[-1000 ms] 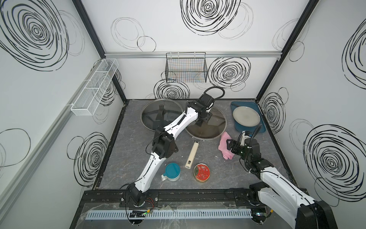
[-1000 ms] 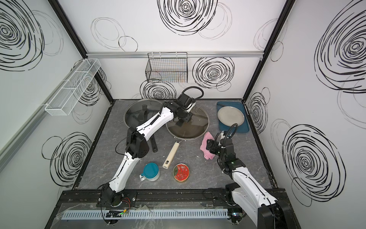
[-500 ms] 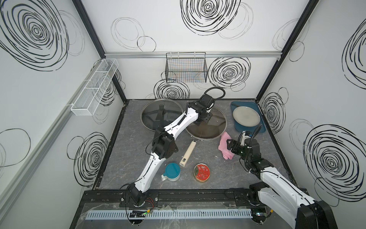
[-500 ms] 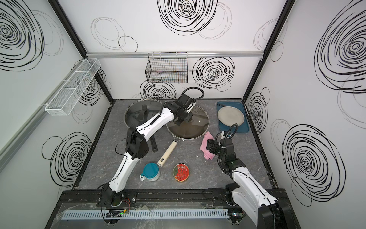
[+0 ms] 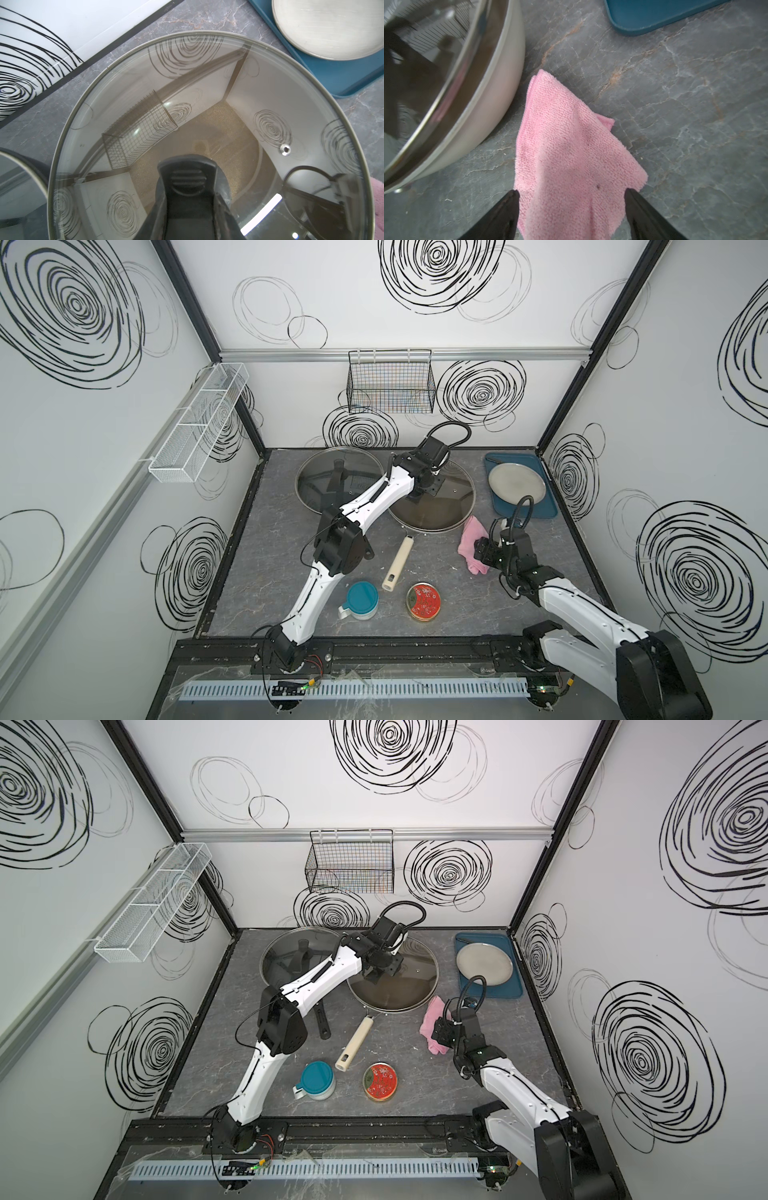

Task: Wipe the pot lid with a cloth
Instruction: Pick up the pot lid from the cooking pot, then pick up the cleaning item at the center of the board.

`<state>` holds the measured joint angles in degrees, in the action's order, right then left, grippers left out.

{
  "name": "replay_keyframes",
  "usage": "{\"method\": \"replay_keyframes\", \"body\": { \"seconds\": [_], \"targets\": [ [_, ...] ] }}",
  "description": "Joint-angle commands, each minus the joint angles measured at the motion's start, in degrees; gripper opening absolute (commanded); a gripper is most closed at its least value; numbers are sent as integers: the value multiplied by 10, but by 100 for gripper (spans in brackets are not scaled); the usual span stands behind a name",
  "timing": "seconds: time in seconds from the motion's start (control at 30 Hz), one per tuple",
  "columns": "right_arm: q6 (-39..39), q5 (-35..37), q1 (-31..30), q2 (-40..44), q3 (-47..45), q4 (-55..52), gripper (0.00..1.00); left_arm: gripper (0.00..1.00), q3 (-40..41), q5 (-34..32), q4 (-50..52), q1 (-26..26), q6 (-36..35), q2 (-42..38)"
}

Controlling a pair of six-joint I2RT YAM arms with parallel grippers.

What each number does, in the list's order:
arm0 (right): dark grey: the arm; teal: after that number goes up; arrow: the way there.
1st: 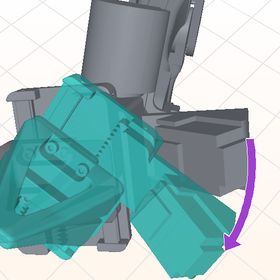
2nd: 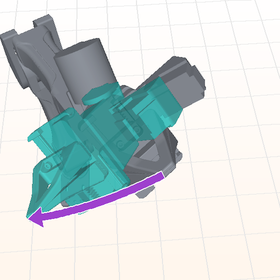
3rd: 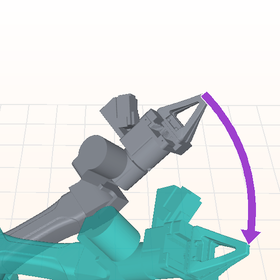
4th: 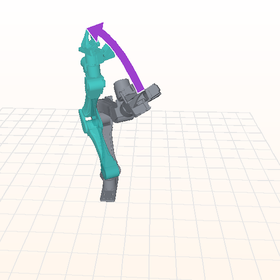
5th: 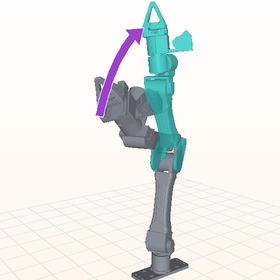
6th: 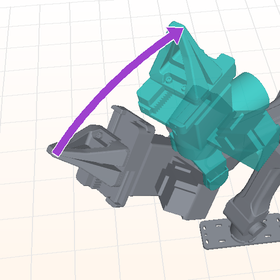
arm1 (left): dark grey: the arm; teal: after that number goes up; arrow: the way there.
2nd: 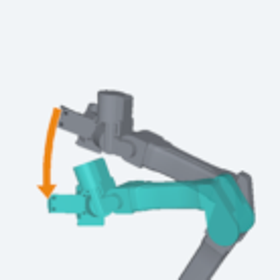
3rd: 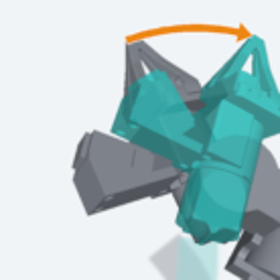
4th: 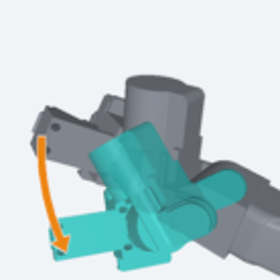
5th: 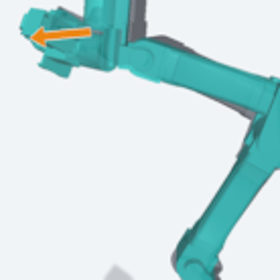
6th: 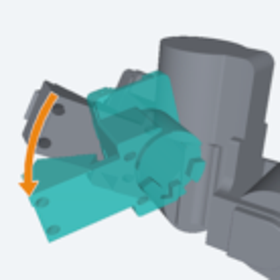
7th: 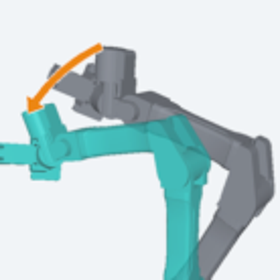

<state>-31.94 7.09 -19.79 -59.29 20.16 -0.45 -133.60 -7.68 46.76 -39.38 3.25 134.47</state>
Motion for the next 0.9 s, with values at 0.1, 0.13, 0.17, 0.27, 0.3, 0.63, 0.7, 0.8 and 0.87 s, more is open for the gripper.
{"method": "replay_keyframes", "body": {
  "seconds": [0.1, 0.13, 0.17, 0.27, 0.3, 0.63, 0.7, 0.8, 0.87],
  "targets": [
    [-6, 36, -10, -51, 33, -15, 83, 0, -13, -19, -64, -3, 5, -92],
    [-8, 40, -10, -61, 39, -17, 83, 0, -14, -19, -63, -5, 5, -96],
    [-9, 43, -10, -70, 44, -19, 83, 0, -13, -21, -64, -5, 6, -101],
    [-15, 50, -10, -100, 63, -27, 83, 0, -12, -23, -62, -7, 9, -114],
    [-17, 53, -10, -110, 68, -30, 83, 0, -11, -23, -61, -7, 9, -119],
    [-39, 61, -15, -204, 112, -48, 67, 0, 44, -49, -61, -9, 16, -187],
    [-42, 67, -20, -218, 116, -52, 62, 0, 62, -58, -62, -10, 20, -202],
    [-51, 73, -26, -235, 119, -54, 53, 0, 92, -64, -71, -10, 23, -228],
    [-57, 74, -30, -241, 119, -57, 41, 0, 119, -63, -84, -10, 26, -248]
  ]
}}
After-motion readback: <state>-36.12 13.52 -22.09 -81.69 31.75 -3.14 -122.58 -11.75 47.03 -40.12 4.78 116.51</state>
